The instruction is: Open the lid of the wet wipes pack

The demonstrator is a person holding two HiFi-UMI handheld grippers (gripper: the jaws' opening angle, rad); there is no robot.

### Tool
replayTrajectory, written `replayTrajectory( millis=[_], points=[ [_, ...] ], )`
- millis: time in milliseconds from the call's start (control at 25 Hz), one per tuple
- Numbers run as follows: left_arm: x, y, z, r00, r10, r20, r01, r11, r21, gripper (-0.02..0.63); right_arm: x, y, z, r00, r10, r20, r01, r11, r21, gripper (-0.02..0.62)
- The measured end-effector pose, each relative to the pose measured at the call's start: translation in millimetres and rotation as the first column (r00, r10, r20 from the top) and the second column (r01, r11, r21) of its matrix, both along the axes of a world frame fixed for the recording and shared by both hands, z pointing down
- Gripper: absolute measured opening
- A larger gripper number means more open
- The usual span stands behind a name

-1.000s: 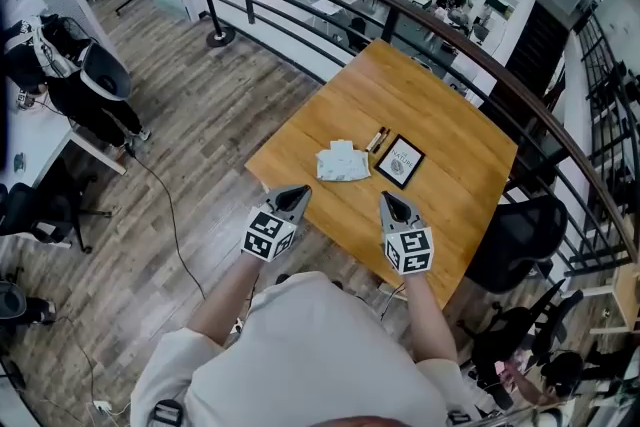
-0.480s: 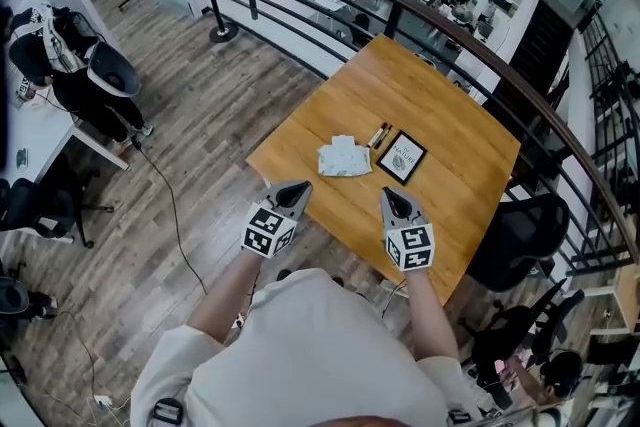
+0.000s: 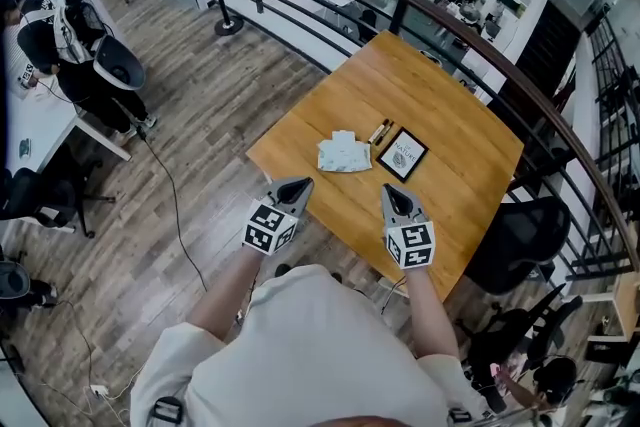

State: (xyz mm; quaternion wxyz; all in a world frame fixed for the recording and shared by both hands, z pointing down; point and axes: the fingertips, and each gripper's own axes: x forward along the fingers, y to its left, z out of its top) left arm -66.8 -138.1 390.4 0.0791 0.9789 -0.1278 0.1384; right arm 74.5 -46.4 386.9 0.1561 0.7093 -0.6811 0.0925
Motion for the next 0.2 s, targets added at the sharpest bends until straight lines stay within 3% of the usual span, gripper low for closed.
replayTrajectory(
  millis=[200],
  points=[
    [7.1,2.4,-2.1,1.000,-0.008,-0.005,0.008,1.000,0.005,-0.006,5.9,0.2,-1.6,1.000,-0.013,-0.005,0.013,1.000,0.008,0.002]
  ],
)
